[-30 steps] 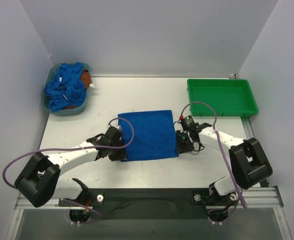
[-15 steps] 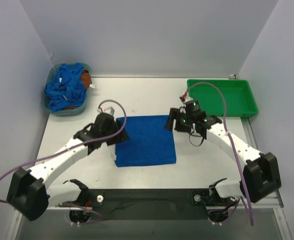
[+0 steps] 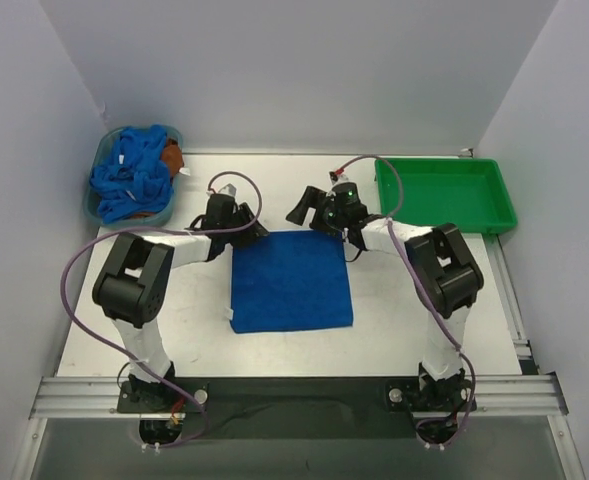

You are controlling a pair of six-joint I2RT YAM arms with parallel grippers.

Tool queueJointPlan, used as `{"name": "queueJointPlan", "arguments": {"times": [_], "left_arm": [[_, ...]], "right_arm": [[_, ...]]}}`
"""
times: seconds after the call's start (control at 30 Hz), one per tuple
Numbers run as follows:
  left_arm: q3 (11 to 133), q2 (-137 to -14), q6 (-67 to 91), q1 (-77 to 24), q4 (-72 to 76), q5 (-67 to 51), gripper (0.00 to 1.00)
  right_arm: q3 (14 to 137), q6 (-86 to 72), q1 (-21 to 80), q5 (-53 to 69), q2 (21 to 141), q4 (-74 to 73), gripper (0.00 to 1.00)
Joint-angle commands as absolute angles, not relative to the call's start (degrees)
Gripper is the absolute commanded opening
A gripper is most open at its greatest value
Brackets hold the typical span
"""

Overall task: Fold and stack the towels
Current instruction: Fold the towel

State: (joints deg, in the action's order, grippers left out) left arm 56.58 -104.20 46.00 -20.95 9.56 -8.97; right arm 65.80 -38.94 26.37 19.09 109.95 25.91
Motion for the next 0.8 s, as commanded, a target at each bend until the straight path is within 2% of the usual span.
{"name": "queueJointPlan", "arguments": {"times": [0.0,0.23,0.47,0.67,0.77], "left_arm": [[57.57,-106.96,46.67,-18.56,19.49,-10.11,0.5],[49.06,-109.07,49.13,-13.81,25.92,-8.7,0.49],[44.48,-109.86,50.71,-13.27,31.46,-9.32,0.49],[42.19,-107.06,51.33,-11.78,32.7,-9.58,0.51],[42.36,-104.6,50.54,-10.99,32.52,-10.28,0.56]], "right_arm": [[65.05,-41.57,26.81,19.87,113.19,37.96,0.87],[56.1,-42.45,22.77,16.18,115.4,48.33,0.87],[51.6,-47.01,19.78,14.59,116.98,56.14,0.87],[50.89,-47.2,19.78,11.34,115.93,52.74,0.88],[51.5,-45.71,19.78,11.6,114.61,50.47,0.88]]}}
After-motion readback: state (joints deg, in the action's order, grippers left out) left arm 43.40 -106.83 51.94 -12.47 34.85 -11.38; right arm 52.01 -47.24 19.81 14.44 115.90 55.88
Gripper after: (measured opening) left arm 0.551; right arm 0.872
